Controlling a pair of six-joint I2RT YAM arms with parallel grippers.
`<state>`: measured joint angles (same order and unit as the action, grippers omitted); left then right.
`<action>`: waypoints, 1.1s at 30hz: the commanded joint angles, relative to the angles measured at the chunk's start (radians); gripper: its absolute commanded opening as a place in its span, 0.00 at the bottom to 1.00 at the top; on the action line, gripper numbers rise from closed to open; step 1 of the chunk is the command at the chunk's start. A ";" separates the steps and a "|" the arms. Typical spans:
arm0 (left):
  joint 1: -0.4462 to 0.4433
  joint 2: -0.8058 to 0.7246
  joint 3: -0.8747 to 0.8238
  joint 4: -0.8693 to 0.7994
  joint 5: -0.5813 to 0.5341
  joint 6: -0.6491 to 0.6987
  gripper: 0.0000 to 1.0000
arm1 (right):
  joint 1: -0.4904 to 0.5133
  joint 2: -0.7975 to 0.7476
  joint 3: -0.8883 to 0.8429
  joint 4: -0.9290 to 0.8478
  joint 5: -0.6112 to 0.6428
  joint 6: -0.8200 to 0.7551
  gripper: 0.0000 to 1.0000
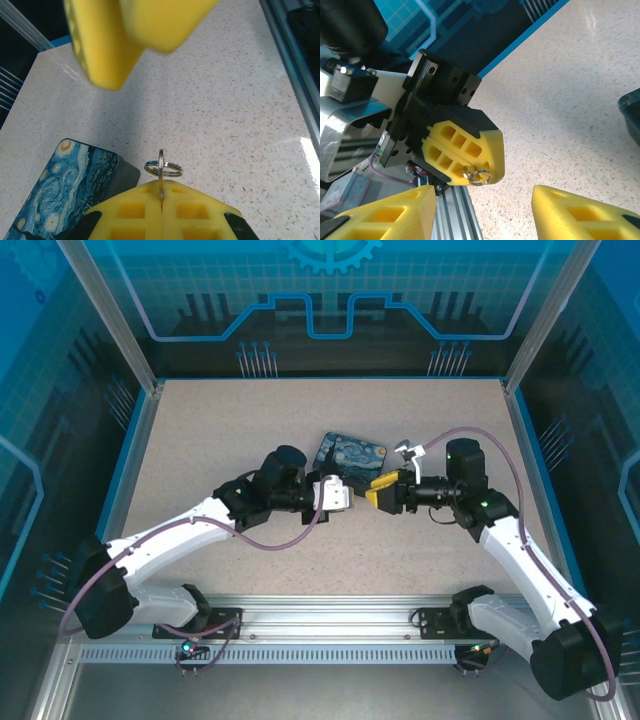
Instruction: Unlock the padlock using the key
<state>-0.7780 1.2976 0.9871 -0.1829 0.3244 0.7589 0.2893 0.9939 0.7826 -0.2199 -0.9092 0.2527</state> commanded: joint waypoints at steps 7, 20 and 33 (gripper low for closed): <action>-0.018 -0.008 0.039 -0.080 0.042 0.078 0.00 | 0.101 0.096 0.073 -0.041 -0.032 -0.071 0.49; -0.024 -0.007 0.035 -0.067 0.035 0.074 0.00 | 0.163 0.106 0.049 -0.054 0.021 -0.080 0.38; -0.025 -0.008 0.033 -0.067 0.031 0.072 0.00 | 0.176 0.131 0.067 -0.112 0.055 -0.106 0.19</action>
<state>-0.7952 1.2976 0.9985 -0.2436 0.3302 0.8146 0.4534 1.1206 0.8268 -0.2970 -0.8711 0.1604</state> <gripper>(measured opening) 0.050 0.207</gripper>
